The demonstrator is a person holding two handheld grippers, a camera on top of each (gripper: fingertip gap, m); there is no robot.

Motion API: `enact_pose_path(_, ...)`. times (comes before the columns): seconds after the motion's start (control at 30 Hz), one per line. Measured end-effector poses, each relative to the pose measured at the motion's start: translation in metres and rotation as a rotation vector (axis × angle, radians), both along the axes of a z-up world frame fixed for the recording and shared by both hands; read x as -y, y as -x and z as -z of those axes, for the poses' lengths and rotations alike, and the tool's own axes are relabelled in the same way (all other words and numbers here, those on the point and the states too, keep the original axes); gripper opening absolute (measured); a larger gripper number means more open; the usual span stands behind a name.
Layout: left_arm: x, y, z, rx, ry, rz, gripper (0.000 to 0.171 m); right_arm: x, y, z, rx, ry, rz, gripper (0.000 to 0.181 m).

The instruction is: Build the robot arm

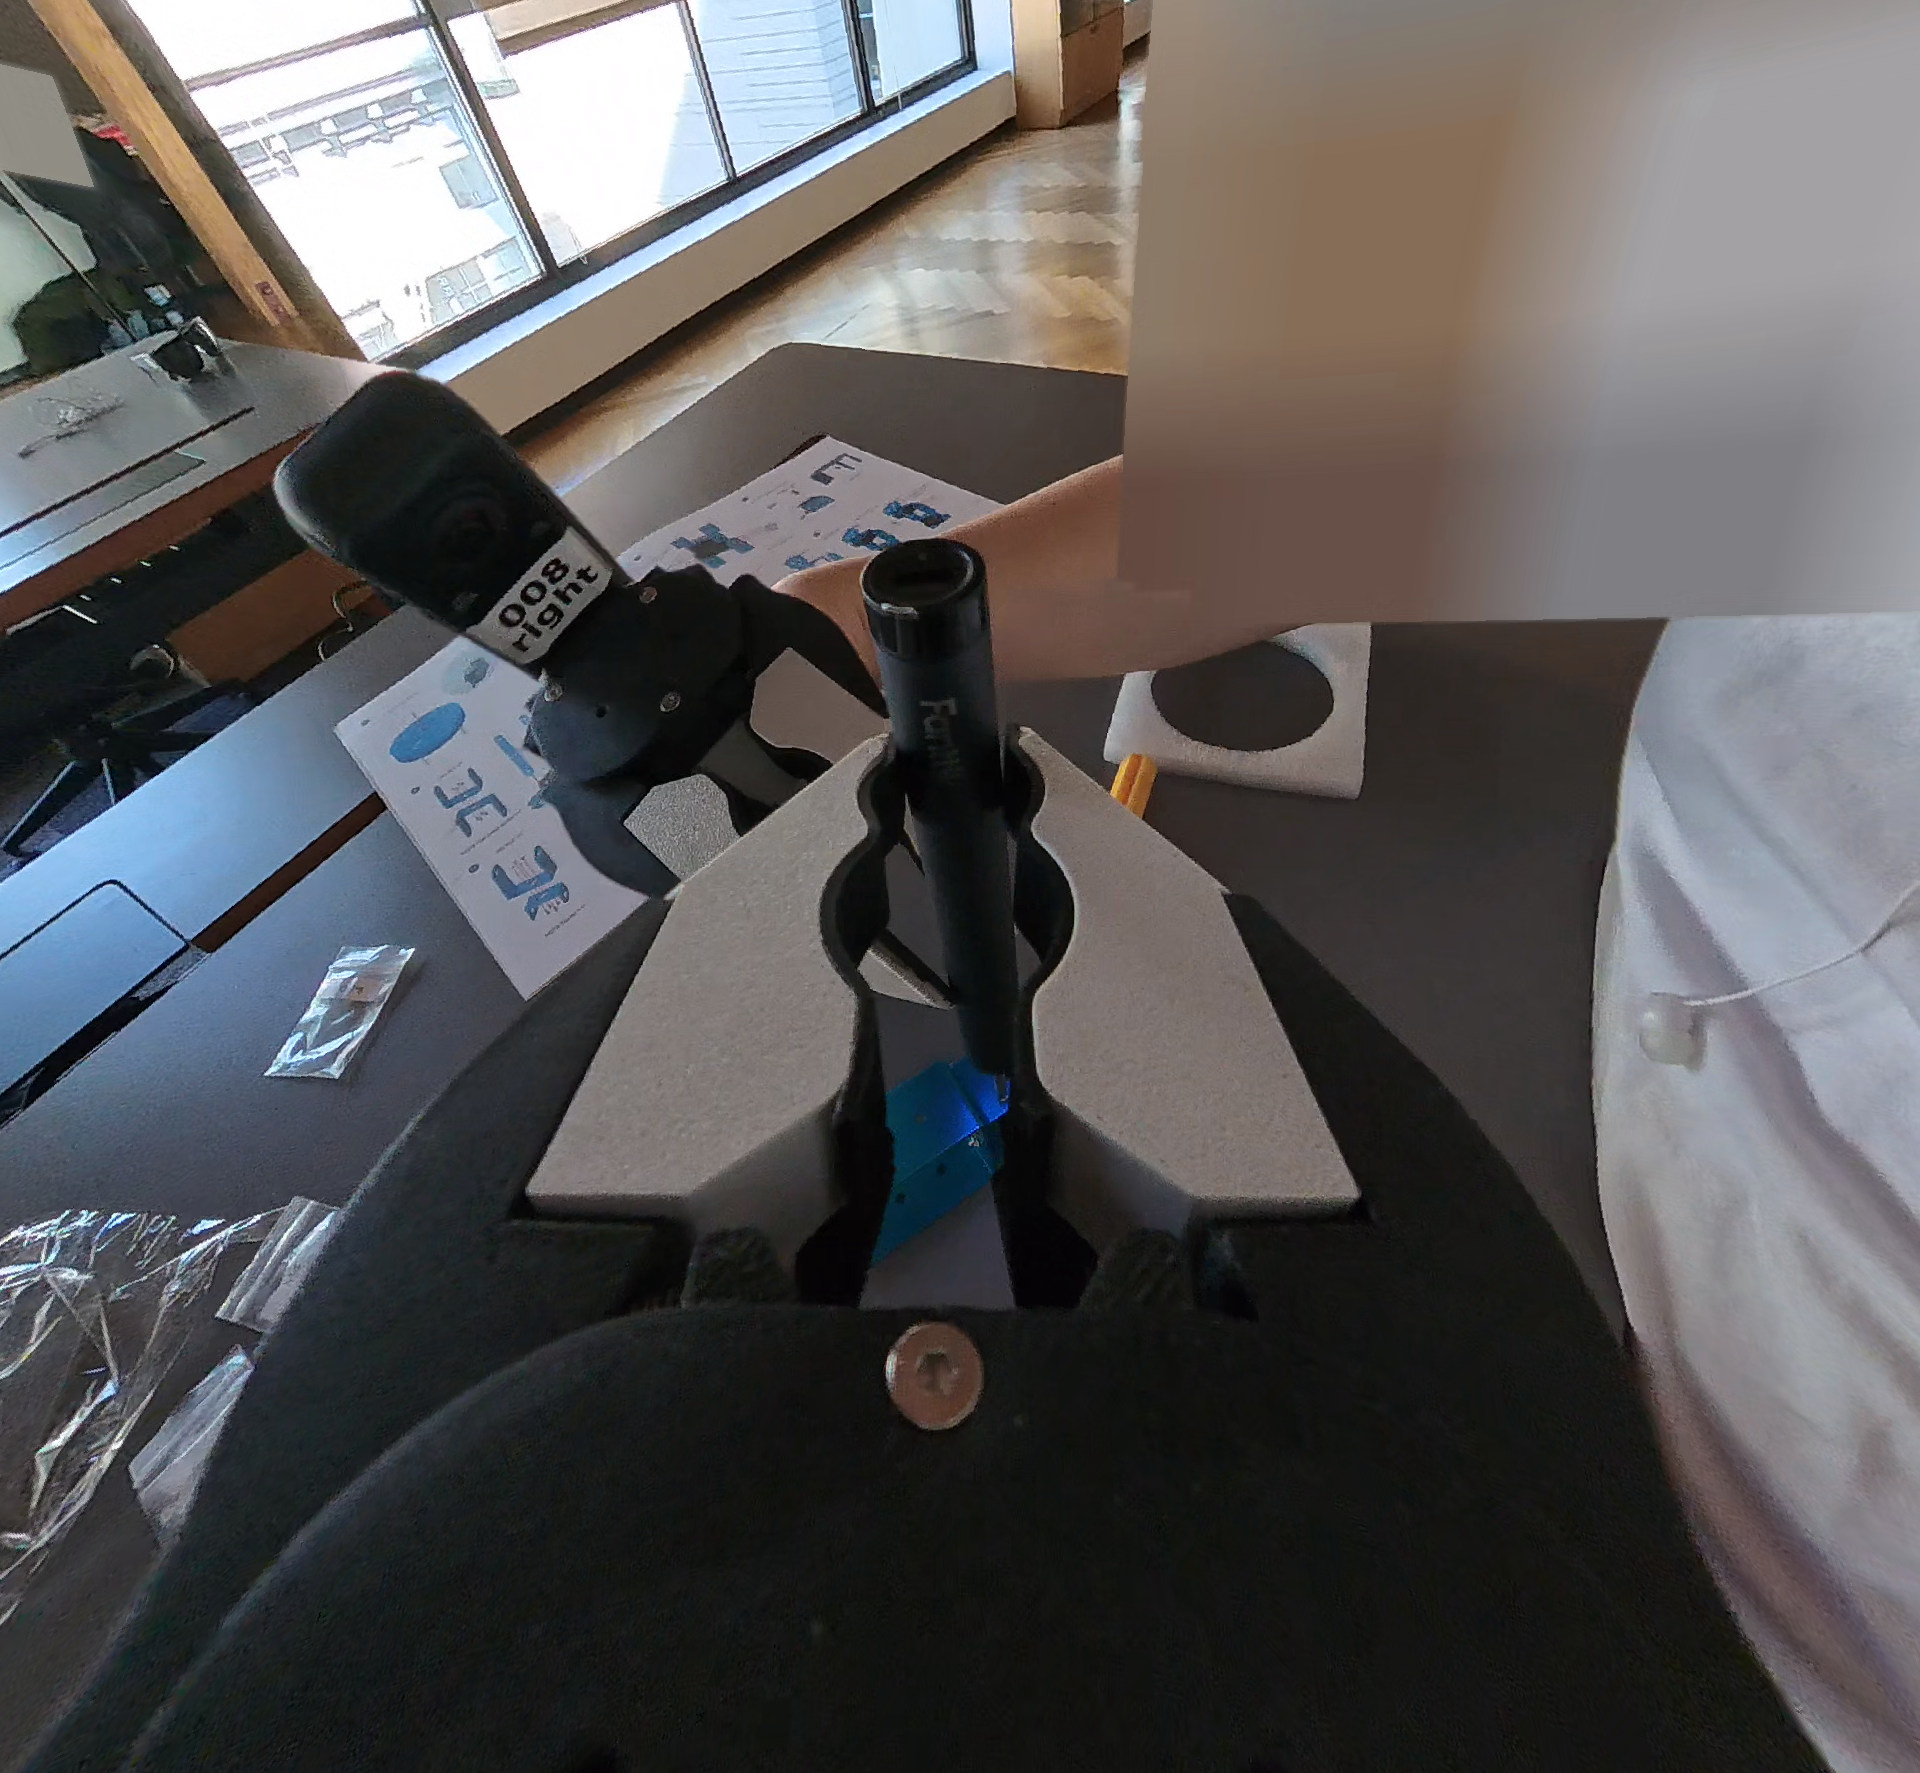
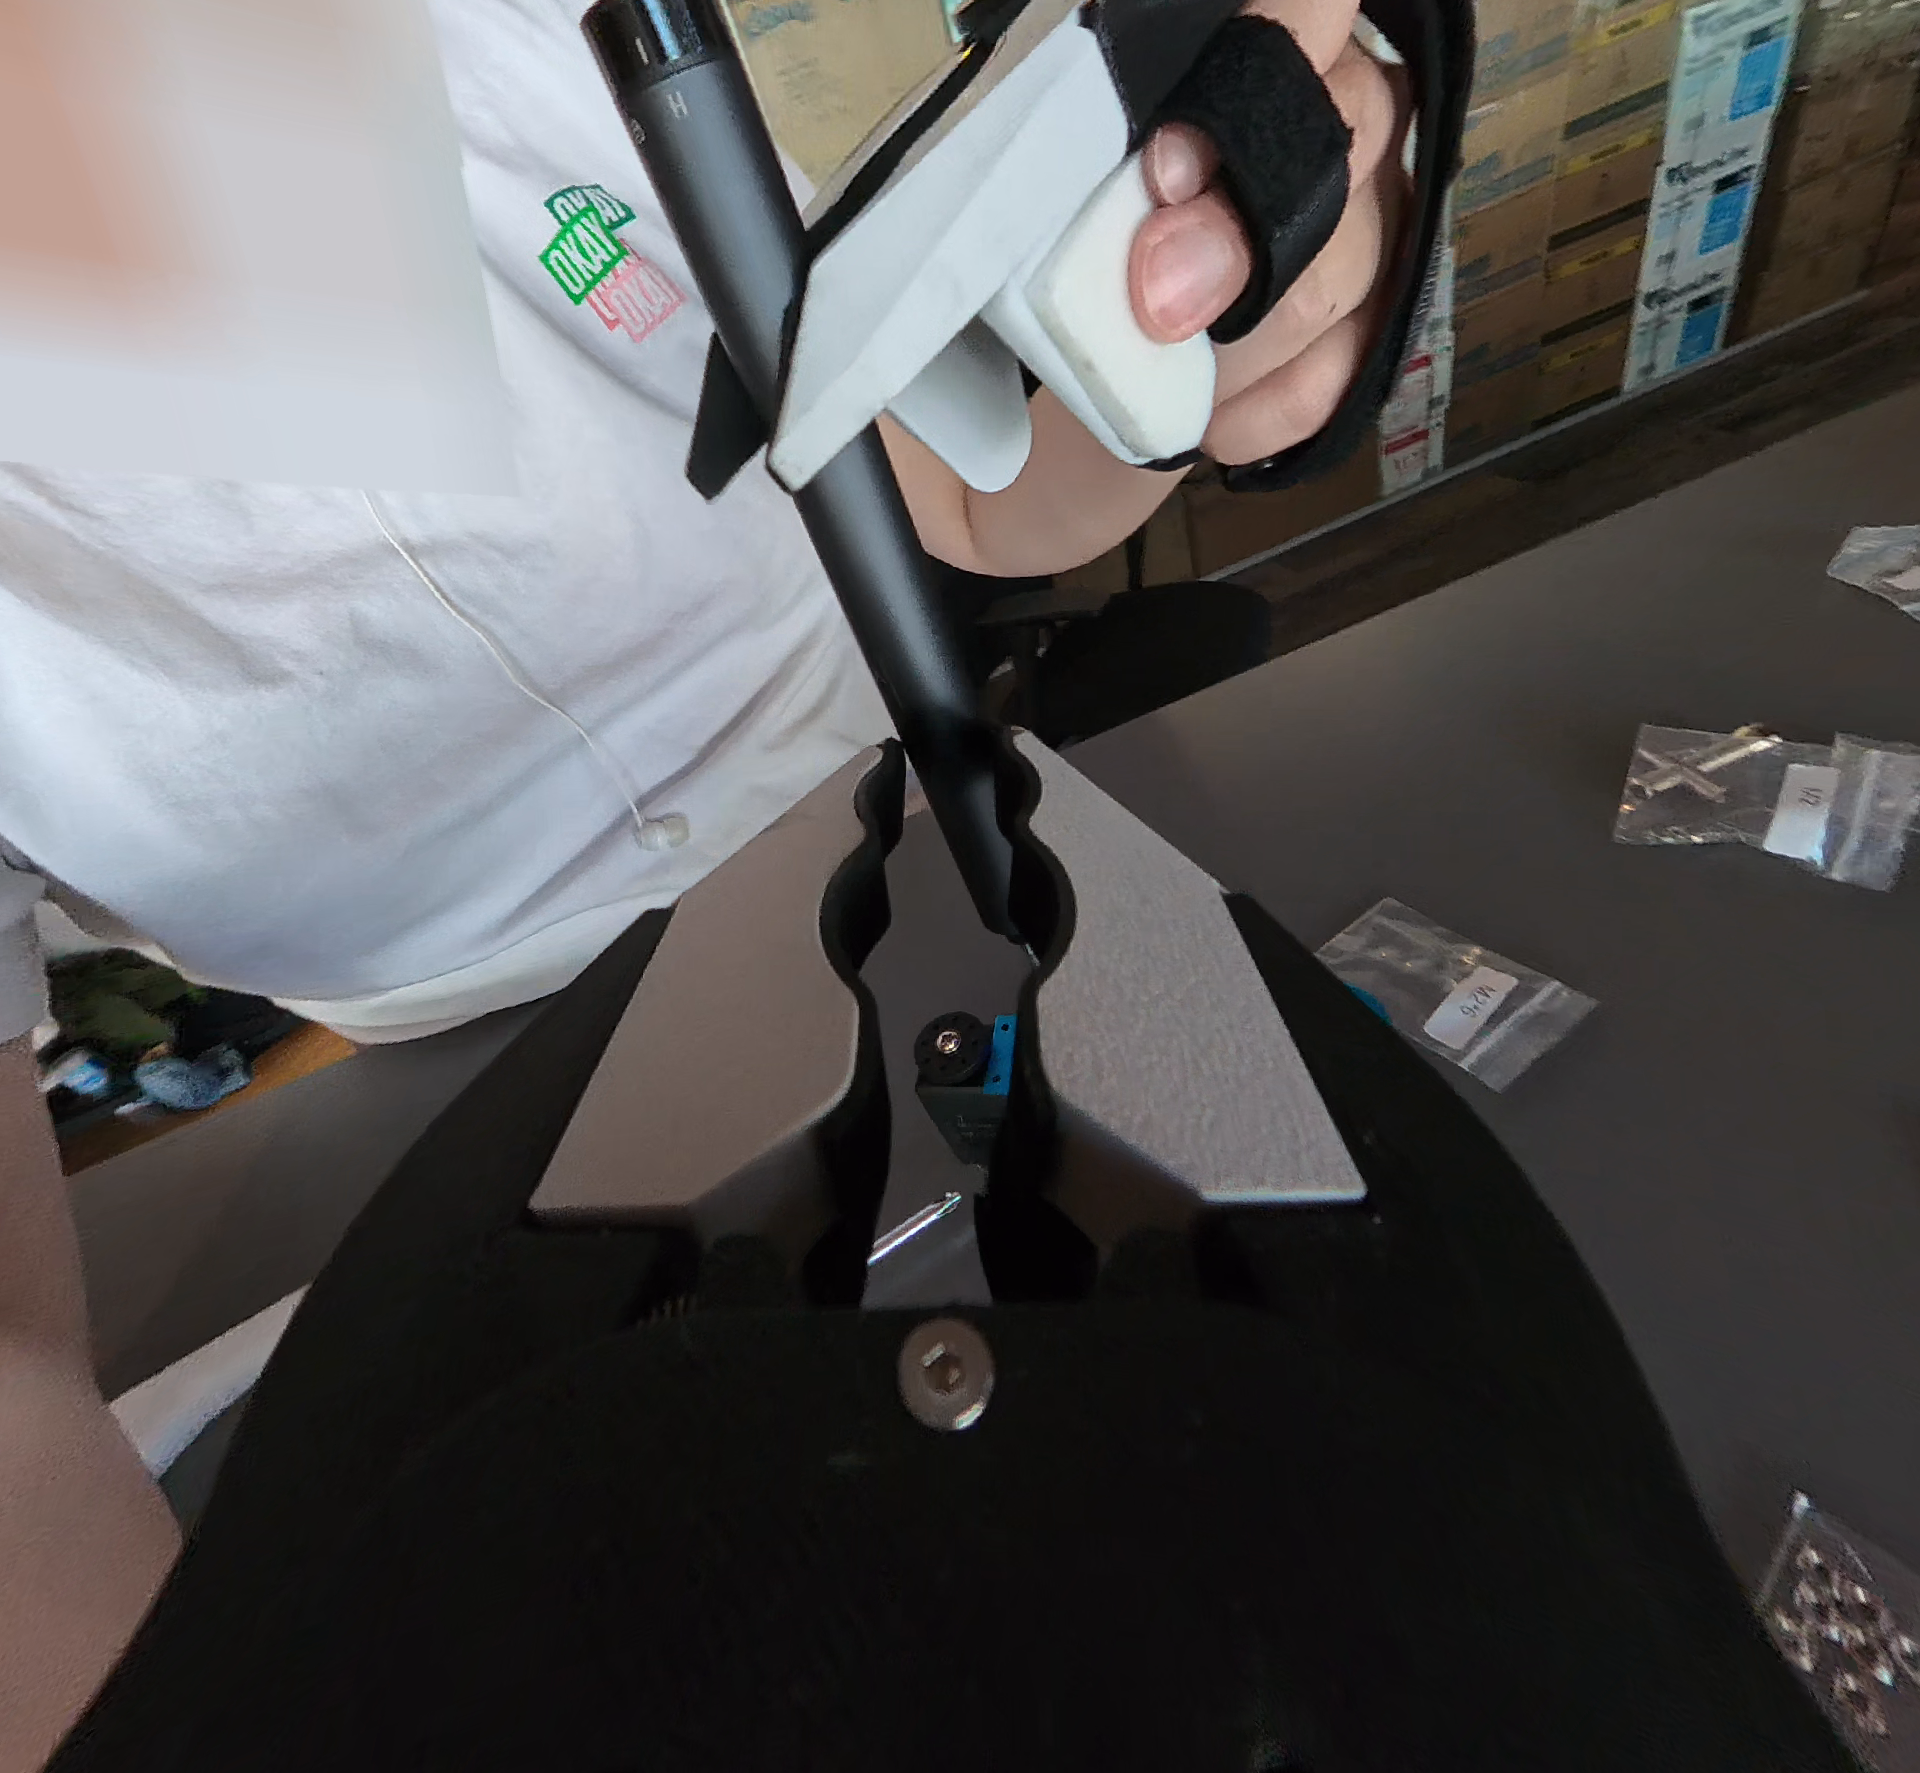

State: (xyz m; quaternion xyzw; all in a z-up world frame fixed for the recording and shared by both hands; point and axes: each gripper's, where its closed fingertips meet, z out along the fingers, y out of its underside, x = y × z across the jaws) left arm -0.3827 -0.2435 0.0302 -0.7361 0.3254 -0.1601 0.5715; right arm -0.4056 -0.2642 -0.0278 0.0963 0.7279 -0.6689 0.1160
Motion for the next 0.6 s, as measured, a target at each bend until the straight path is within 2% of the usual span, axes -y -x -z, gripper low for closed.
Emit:
enact_pose_path(0.17, -0.010, 0.010, -0.001, 0.003, 0.026, -0.017, 0.016, -0.008, 0.009, -0.020, -0.002, 0.028, 0.179, 0.026)
enact_pose_path(0.23, -0.012, 0.011, -0.001, -0.009, 0.032, -0.004, 0.016, -0.012, 0.013, -0.022, -0.014, -0.019, 0.308, 0.032)
enact_pose_path(0.3, -0.009, 0.011, -0.003, 0.003, 0.033, 0.026, 0.016, -0.019, 0.020, -0.015, 0.017, -0.096, 0.498, 0.041)
enact_pose_path(0.37, -0.006, 0.015, -0.003, 0.015, 0.024, 0.028, 0.016, -0.032, 0.029, -0.004, 0.065, -0.182, 0.769, 0.054)
enact_pose_path(0.43, -0.004, 0.025, -0.004, 0.012, 0.000, -0.003, 0.016, -0.037, 0.028, 0.001, 0.096, -0.174, 1.018, 0.058)
enact_pose_path(0.5, -0.001, 0.037, -0.009, 0.026, -0.038, -0.041, 0.016, -0.031, 0.021, 0.011, 0.096, -0.194, 1.201, 0.063)
enact_pose_path(0.53, 0.001, 0.043, -0.013, 0.043, -0.063, -0.062, 0.016, -0.031, 0.019, 0.022, 0.111, -0.227, 1.304, 0.065)
enact_pose_path(0.6, 0.006, 0.061, -0.023, 0.098, -0.100, -0.114, 0.016, -0.021, 0.016, 0.051, 0.172, -0.326, 1.422, 0.068)
